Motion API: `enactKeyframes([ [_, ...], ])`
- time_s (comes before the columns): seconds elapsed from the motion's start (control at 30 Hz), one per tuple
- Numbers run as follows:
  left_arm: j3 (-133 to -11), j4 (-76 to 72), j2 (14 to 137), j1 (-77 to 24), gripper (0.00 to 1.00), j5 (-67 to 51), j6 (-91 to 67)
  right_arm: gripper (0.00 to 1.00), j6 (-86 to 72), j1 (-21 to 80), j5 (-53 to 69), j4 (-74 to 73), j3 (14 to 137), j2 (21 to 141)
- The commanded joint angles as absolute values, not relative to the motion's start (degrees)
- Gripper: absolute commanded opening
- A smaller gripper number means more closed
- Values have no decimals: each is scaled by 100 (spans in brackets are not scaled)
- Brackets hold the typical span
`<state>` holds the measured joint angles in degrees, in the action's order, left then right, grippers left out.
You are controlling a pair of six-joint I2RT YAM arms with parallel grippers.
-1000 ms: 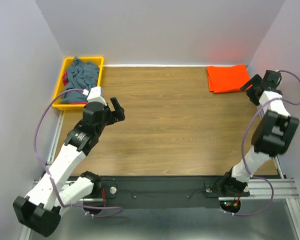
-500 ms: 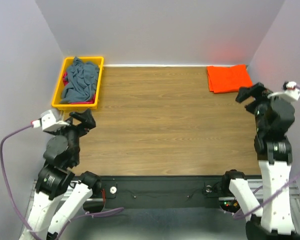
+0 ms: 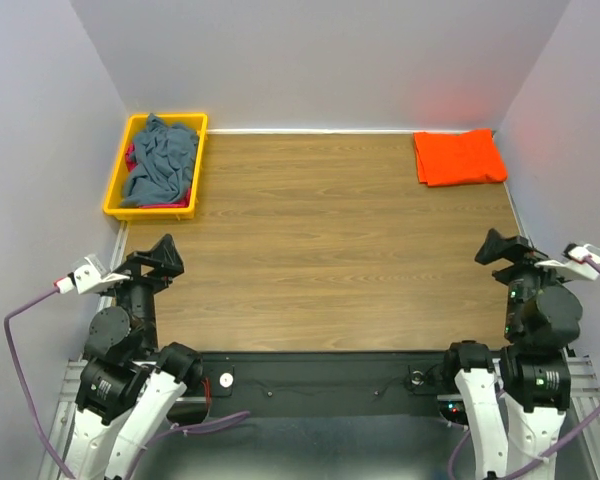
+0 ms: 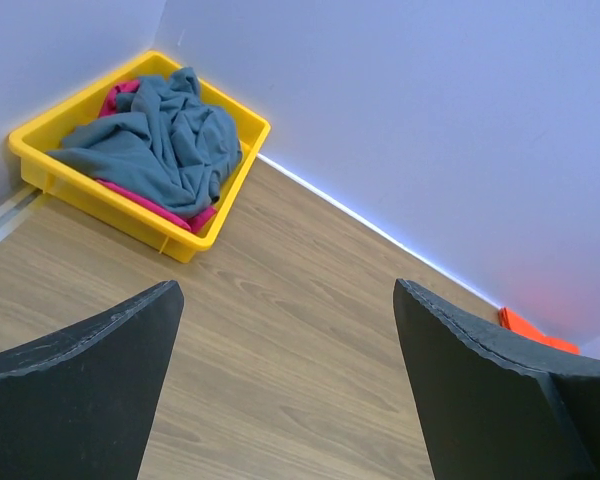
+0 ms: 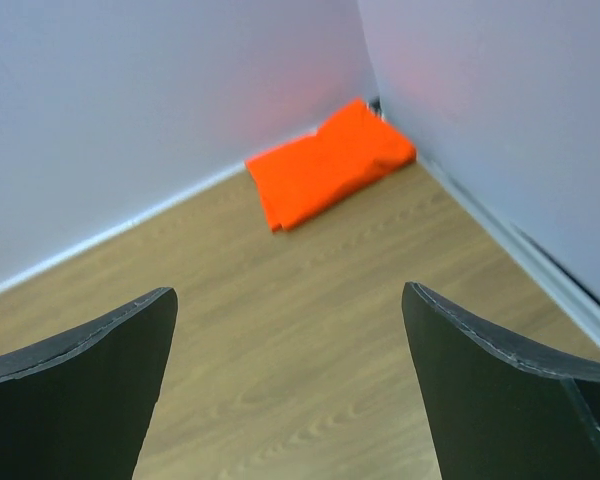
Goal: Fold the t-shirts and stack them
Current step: Neatly place the folded tshirt to the corner
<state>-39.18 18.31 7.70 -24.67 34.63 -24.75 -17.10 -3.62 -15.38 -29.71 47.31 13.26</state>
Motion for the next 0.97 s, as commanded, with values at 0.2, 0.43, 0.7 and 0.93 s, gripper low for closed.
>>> enactKeyframes([
  [0.2, -3278, 1397, 228, -2461, 99, 3647, -2698, 100, -1626, -106, -1187, -2813, 4210, 1186],
  [0.43, -3173, 1284, 246, -2461, 99, 3595, -2672, 100, -1582, -88, -958, -2681, 4105, 1169],
  [0.7, -3155, 1160, 422, -2461, 99, 3498, -2637, 100, -1591, -88, -923, -2654, 4104, 1239],
  [0.93, -3094, 967, 334, -2461, 99, 3603, -2601, 100, -1450, -88, -783, -2619, 4254, 1432],
])
